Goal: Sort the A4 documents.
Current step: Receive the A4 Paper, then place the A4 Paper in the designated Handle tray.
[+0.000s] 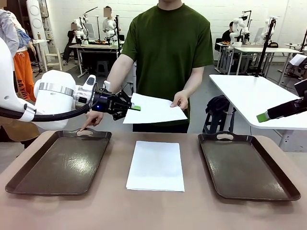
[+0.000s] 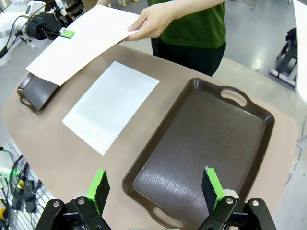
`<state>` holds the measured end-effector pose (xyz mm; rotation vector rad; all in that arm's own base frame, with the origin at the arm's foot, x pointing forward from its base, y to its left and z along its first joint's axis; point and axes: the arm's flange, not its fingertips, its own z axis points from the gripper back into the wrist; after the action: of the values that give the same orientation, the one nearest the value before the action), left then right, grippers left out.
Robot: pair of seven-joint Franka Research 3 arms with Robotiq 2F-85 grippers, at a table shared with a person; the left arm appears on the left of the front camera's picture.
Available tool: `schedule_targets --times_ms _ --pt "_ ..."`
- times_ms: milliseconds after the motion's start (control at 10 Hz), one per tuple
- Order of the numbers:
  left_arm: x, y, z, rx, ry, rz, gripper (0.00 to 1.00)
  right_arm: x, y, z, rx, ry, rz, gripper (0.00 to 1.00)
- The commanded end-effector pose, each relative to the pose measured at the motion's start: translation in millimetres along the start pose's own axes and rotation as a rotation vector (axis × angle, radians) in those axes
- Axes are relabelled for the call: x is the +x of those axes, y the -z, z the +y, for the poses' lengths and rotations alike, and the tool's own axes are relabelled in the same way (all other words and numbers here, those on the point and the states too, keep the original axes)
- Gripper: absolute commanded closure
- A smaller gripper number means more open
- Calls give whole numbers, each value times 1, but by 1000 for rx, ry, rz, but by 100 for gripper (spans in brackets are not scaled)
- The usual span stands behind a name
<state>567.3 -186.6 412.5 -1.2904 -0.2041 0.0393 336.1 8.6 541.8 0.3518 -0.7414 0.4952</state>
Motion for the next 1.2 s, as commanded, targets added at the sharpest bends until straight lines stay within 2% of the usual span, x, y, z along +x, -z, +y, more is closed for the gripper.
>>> schedule_targets --times_ms 0,200,300,400,1100 --pt "-2 1 1 -45 22 2 100 1 1 -2 16 1 -16 0" --pt "-2 -1 -4 -47 38 42 100 1 1 -2 16 1 -16 0" --pt "-8 -15 -15 16 108 114 100 1 1 -2 16 1 -16 0" --pt "-2 2 -2 -18 7 20 100 1 1 -2 16 1 -16 0" --pt "-2 2 -2 -18 7 20 100 1 1 -2 16 1 -16 0"
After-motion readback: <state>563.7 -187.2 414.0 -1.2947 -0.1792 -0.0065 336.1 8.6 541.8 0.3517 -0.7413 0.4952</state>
